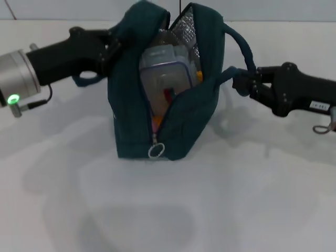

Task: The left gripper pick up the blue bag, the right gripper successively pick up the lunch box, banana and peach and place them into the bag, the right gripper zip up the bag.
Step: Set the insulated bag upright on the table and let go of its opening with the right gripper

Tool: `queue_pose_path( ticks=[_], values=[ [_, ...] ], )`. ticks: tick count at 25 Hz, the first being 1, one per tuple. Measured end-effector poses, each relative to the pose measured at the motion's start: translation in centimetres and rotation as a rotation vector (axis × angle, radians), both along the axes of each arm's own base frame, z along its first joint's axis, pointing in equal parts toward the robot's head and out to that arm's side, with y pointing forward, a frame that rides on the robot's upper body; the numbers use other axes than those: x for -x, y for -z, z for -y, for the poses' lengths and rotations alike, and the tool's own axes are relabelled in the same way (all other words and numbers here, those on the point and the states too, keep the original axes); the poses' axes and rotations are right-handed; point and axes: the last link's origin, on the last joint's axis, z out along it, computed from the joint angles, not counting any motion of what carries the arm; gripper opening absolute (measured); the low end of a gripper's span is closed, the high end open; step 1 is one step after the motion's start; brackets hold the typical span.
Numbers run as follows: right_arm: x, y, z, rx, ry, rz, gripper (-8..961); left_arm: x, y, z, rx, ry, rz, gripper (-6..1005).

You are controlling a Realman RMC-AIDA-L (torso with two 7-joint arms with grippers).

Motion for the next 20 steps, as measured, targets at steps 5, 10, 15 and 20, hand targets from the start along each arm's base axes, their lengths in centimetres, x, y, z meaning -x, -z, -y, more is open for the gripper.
queue_pose_path(
  ticks=[5, 10, 15, 20],
  values=[
    [1.3, 0.1, -1.2, 0.038, -0.038, 0.049, 79, 1.2, 0.4, 1.9, 0.018, 0.011, 0.010, 41],
    [2.4, 0.5, -1.9, 0.045, -0.072, 0.081, 78, 2.9, 0.2, 3.8, -0.042, -0.013, 0.090, 41],
    [2.4, 0.7, -2.0, 0.049, -0.064, 0.086, 77, 3.8, 0.3, 4.9, -0.080, -0.005, 0.145, 41],
    [1.8, 1.2, -1.4, 0.054, -0.038, 0.077, 79, 3.7, 1.0, 5.4, -0.063, 0.015, 0.145, 42]
  ],
)
